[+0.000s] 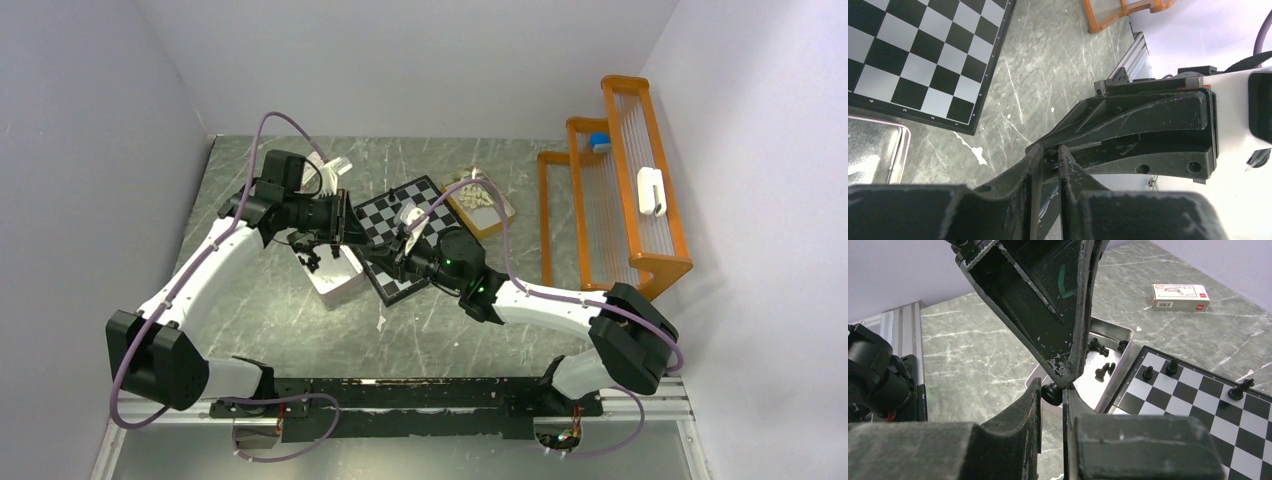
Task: Set up the chess pieces on the board
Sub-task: Place the chess piece on the chessboard.
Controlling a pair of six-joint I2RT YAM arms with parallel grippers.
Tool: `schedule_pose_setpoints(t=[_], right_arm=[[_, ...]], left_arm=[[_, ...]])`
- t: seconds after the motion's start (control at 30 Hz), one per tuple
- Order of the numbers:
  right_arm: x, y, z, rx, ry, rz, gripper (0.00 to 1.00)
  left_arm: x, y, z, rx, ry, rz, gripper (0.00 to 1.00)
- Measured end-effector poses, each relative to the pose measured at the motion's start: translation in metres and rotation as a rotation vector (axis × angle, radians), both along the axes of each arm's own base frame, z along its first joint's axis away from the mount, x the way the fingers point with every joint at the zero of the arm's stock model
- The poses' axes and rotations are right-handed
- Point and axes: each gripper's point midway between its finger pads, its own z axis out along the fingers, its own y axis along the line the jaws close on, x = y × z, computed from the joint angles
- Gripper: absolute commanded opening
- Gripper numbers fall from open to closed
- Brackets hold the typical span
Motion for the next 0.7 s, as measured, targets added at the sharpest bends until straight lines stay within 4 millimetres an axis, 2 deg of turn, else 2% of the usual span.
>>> schedule_pose_setpoints(t=[0.13,0.2,0.23,0.47,0.57,0.63,0.7], right_arm=[[-0.001,0.000,-0.002,-0.008,0.000,0.008,0.00],[-0.002,0.000,-0.002,-0.010,0.000,0.010,0.00],[-0.002,0.000,-0.002,-0.010,0.000,0.010,0.04],[0.001,-0.001,-0.004,-0.009,0.018,-0.012,0.57],[0.006,-0.008,-0.006,-0.011,0.038,-0.060,0.73],[0.006,-0.016,-0.008,-0.011,0.057,-0.097,0.95],[0.005,-0.025,-0.008,-0.002,0.076,-0.123,1.00]], left_arm=[[-0.002,-0.001,0.000,-0.002,0.002,-0.008,0.06],[-0.002,-0.001,0.000,-0.003,0.003,-0.010,0.05],[-0.002,-0.001,0.000,-0.003,0.003,-0.011,0.05],[-0.002,-0.001,-0.001,0.000,0.005,-0.010,0.05],[0.000,-0.002,-0.003,0.015,0.006,-0.002,0.05],[0.009,-0.001,-0.004,0.041,-0.012,0.024,0.05],[0.018,0.000,-0.002,0.071,-0.040,0.055,0.05]])
